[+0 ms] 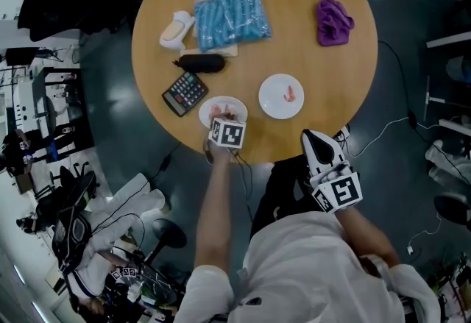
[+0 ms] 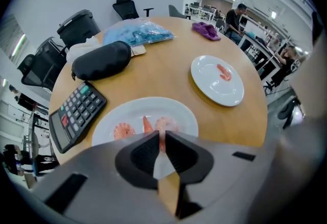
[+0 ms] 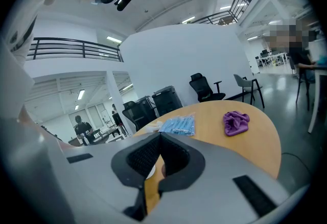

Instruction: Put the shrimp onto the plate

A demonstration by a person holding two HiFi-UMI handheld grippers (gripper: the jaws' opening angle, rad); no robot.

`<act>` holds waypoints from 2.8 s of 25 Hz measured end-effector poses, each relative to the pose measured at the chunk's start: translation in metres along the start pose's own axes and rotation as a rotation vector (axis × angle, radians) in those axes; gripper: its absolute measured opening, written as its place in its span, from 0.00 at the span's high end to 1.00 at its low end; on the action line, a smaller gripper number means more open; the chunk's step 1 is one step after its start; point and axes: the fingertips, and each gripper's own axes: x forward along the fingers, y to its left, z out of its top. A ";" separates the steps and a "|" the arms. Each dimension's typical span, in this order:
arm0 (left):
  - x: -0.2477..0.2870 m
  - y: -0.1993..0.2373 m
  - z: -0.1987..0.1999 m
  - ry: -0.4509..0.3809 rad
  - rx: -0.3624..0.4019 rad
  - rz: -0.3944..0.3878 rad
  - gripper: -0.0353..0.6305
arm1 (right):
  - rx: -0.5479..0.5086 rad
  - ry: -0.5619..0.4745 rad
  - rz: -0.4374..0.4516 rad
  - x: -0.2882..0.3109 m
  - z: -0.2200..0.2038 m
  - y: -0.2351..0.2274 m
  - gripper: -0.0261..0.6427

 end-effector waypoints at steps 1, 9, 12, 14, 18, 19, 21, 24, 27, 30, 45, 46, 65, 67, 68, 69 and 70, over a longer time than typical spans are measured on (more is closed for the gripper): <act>-0.001 0.000 0.000 -0.006 -0.003 0.000 0.88 | 0.000 0.001 -0.001 0.001 0.000 0.000 0.94; -0.007 -0.007 0.003 -0.058 -0.035 -0.003 0.89 | -0.004 0.009 -0.002 0.002 -0.001 -0.001 0.94; -0.016 -0.009 0.011 -0.090 -0.036 -0.003 0.89 | -0.004 0.010 0.000 0.002 -0.002 0.000 0.94; -0.023 -0.014 0.016 -0.110 -0.035 -0.009 0.89 | -0.003 0.010 0.000 0.002 -0.004 0.000 0.94; -0.036 -0.029 0.033 -0.158 -0.015 -0.023 0.89 | -0.002 0.008 0.001 0.000 -0.004 0.000 0.94; -0.039 -0.035 0.040 -0.172 -0.008 -0.030 0.89 | -0.003 0.006 0.000 -0.001 -0.003 -0.001 0.94; -0.048 -0.047 0.054 -0.203 0.007 -0.044 0.89 | -0.004 0.000 -0.003 -0.004 -0.001 -0.002 0.94; -0.061 -0.070 0.079 -0.260 0.030 -0.071 0.89 | -0.005 -0.014 -0.011 -0.009 0.004 -0.006 0.94; -0.068 -0.094 0.102 -0.302 0.050 -0.102 0.89 | -0.006 -0.024 -0.027 -0.017 0.009 -0.013 0.94; -0.055 -0.120 0.114 -0.295 0.075 -0.134 0.89 | -0.003 -0.028 -0.047 -0.026 0.011 -0.023 0.94; 0.014 -0.141 0.101 -0.175 0.047 -0.158 0.89 | 0.008 0.000 -0.085 -0.044 -0.003 -0.048 0.94; 0.014 -0.141 0.101 -0.175 0.046 -0.159 0.89 | 0.008 0.000 -0.083 -0.043 -0.003 -0.047 0.94; 0.008 -0.138 0.106 -0.223 0.008 -0.119 0.89 | -0.003 0.001 -0.066 -0.052 -0.003 -0.043 0.94; 0.004 -0.135 0.106 -0.243 -0.010 -0.120 0.89 | -0.004 0.001 -0.062 -0.052 -0.003 -0.043 0.94; 0.003 -0.134 0.106 -0.248 -0.017 -0.122 0.88 | -0.005 0.001 -0.060 -0.053 -0.003 -0.043 0.94; 0.003 -0.134 0.105 -0.250 -0.023 -0.125 0.88 | -0.006 0.001 -0.057 -0.054 -0.003 -0.042 0.94; 0.003 -0.133 0.104 -0.249 -0.027 -0.128 0.87 | -0.007 0.001 -0.054 -0.054 -0.003 -0.042 0.94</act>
